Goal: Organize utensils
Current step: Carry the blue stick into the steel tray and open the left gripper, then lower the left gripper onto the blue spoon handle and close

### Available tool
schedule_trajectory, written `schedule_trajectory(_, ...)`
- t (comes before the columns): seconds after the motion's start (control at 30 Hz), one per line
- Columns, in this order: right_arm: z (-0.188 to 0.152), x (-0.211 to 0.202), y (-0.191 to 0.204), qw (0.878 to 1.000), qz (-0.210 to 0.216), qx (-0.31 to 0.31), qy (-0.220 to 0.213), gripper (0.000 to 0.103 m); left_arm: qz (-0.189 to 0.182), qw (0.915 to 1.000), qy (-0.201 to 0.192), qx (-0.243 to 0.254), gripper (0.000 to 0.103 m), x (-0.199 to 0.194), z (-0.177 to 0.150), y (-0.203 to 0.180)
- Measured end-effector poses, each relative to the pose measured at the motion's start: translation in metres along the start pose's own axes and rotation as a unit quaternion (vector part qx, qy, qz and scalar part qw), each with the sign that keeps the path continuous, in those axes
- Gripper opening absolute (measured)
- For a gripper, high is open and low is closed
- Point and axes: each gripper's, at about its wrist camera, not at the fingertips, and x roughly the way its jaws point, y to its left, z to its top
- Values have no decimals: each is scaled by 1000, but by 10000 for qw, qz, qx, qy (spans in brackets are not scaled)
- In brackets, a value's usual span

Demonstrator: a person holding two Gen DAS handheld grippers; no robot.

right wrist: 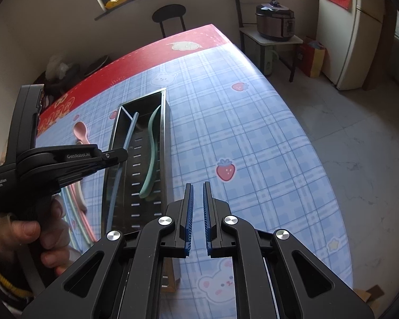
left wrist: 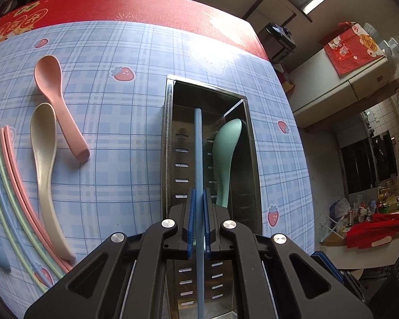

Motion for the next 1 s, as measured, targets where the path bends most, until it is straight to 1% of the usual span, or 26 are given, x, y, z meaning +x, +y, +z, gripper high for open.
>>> schedule_trajectory(0.03, 0, -1, -1, 10000, -6, 24, -3, 8, -70, 10000, -6, 27, 6, -1, 1, 1)
schedule_trajectory(0.13, -1, -3, 0, 10000, 12, 94, -26, 8, -117, 9997, -61, 198, 9, -9, 4, 2)
schedule_trajectory(0.23, -2, -5, 4, 9998, 97, 152, -52, 8, -142, 9985, -260, 467, 9, -32, 5, 3)
schedule_trajectory(0.27, -2, -5, 6, 9998, 135, 165, -64, 8, -134, 9977, -352, 572, 11, -42, 4, 5)
schedule_trajectory(0.33, -2, -6, 13, 9995, 220, 189, -98, 8, -61, 9952, -561, 797, 15, -65, 0, 14)
schedule_trajectory(0.4, -2, -8, 23, 9993, 301, 170, -147, 8, 48, 9922, -778, 971, 16, -89, -5, 27)
schedule_trajectory(0.47, -3, -9, 35, 9990, 380, 111, -211, 8, 200, 9898, -952, 1044, 16, -111, -12, 50)
schedule_trajectory(0.53, -4, -8, 49, 9985, 485, 58, -240, 8, 354, 9890, -1058, 975, 16, -129, -20, 77)
schedule_trajectory(0.63, -5, -2, 72, 9976, 655, -83, -208, 8, 635, 9908, -1037, 585, 16, -146, -27, 126)
schedule_trajectory(0.77, -8, 8, 99, 9960, 842, -265, -117, 8, 996, 9911, -879, -44, 16, -150, -36, 187)
schedule_trajectory(0.83, -10, 12, 108, 9954, 905, -293, -70, 8, 1088, 9909, -780, -138, 16, -147, -43, 202)
schedule_trajectory(0.9, -13, 15, 115, 9950, 951, -315, -20, 8, 1146, 9911, -669, -66, 21, -142, -49, 208)
schedule_trajectory(0.93, -13, 16, 118, 9948, 965, -328, 2, 8, 1152, 9912, -651, -21, 30, -139, -52, 209)
schedule_trajectory(0.97, -14, 17, 121, 9947, 973, -338, 15, 8, 1156, 9912, -639, 12, 35, -136, -54, 209)
schedule_trajectory(1.0, -15, 17, 123, 9946, 972, -349, 25, 8, 1136, 9915, -628, 39, 38, -134, -56, 208)
